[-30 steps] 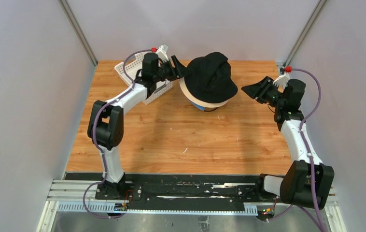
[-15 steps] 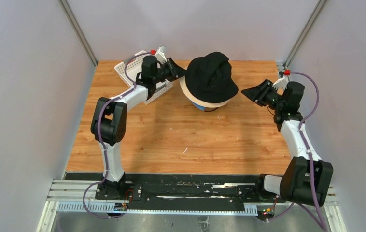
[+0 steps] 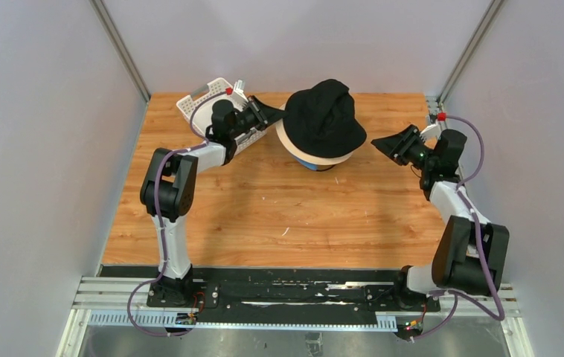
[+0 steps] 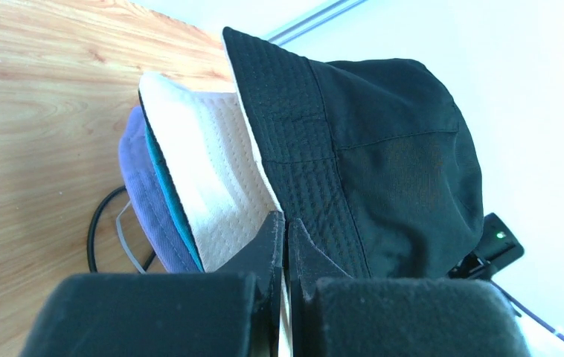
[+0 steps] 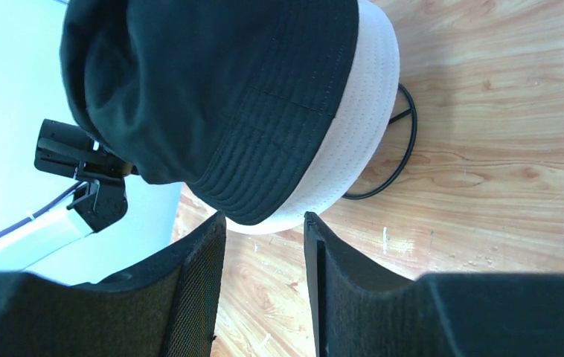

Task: Stack the hats
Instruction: Stack the hat on the hat, then reset both arms

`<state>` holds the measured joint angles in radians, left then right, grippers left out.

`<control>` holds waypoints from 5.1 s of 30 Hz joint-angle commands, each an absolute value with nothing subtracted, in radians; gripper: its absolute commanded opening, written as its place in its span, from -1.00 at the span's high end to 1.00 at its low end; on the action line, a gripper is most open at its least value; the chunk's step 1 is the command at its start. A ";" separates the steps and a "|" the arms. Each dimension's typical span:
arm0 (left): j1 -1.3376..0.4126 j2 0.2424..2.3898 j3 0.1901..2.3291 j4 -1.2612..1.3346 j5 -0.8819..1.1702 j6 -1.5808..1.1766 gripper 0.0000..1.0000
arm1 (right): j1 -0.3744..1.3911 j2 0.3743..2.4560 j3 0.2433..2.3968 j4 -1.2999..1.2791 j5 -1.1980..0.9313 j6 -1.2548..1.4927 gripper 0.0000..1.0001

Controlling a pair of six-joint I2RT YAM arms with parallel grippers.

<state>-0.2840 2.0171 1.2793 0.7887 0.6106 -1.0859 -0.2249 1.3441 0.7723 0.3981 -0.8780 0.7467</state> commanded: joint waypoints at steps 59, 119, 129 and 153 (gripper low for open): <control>-0.270 2.038 1.062 0.673 0.509 -0.934 0.99 | -0.124 2.116 0.914 1.584 -1.004 1.526 0.99; -0.269 1.947 1.047 0.446 0.410 -0.772 0.43 | -0.146 1.989 0.809 1.191 -0.953 1.159 0.23; -0.271 1.679 1.019 0.351 0.321 -0.707 0.15 | -0.151 1.559 0.822 0.529 -0.806 0.716 0.20; -0.412 0.933 0.937 -0.074 -0.200 -0.405 -0.96 | 0.026 0.924 0.993 -0.284 0.188 0.332 -0.58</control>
<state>-0.4080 0.9451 0.9421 -0.0273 -0.1509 -0.4362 -0.0059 0.9409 1.0302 -0.2718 0.0780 0.3389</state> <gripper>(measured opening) 0.980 0.790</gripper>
